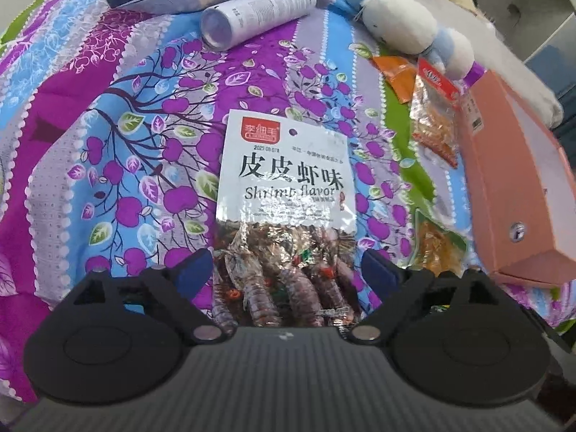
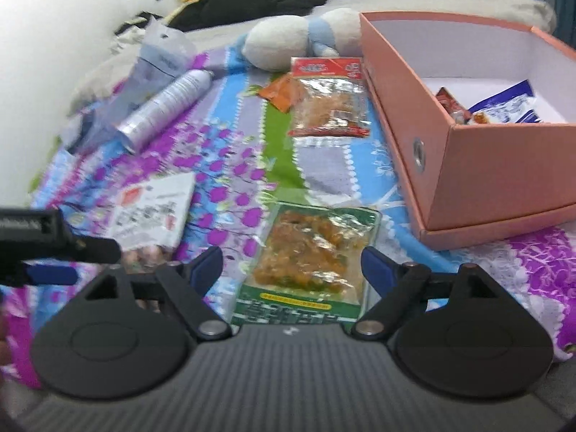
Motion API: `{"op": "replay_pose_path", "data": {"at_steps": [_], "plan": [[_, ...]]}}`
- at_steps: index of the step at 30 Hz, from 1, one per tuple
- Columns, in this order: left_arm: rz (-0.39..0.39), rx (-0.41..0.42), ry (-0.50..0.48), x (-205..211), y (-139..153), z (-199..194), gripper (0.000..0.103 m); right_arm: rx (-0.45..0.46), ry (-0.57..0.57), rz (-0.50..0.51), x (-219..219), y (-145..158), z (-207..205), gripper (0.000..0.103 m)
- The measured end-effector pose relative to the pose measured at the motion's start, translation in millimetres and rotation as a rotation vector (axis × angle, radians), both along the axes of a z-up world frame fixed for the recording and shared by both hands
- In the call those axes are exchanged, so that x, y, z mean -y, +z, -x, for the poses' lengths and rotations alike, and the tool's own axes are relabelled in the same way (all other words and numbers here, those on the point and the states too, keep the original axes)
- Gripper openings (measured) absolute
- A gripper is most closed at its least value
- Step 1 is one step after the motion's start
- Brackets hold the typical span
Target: Organize snacks
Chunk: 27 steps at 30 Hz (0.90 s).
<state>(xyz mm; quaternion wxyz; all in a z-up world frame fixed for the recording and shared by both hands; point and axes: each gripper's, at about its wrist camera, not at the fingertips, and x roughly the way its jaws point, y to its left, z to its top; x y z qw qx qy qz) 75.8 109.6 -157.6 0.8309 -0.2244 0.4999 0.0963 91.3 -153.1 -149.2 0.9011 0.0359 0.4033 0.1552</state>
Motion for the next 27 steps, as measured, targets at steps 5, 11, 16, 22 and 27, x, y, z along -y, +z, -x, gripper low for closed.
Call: {"op": "replay_pose_path", "data": {"at_steps": [5,11,16,22,27], "plan": [[-0.021,-0.016,0.017,4.1,-7.7,-4.5,0.095,-0.011,-0.020,0.078,-9.3,-24.3,-2.0,0.085],[-0.052,0.004,0.009,10.4,-9.9,-5.9,0.099,-0.014,-0.001,0.045,-11.5,-36.7,-5.2,0.088],[-0.073,0.018,-0.013,16.5,-13.0,-4.4,0.100,-0.010,0.043,0.059,-15.7,-38.8,-10.7,0.087],[-0.058,-0.013,-0.005,14.5,-21.4,-6.3,0.100,0.001,0.059,0.096,-15.9,-36.3,-9.8,0.051],[-0.064,-0.038,-0.030,16.7,-29.7,-11.2,0.100,-0.025,0.048,0.071,-0.7,-29.9,-15.6,0.019]]}}
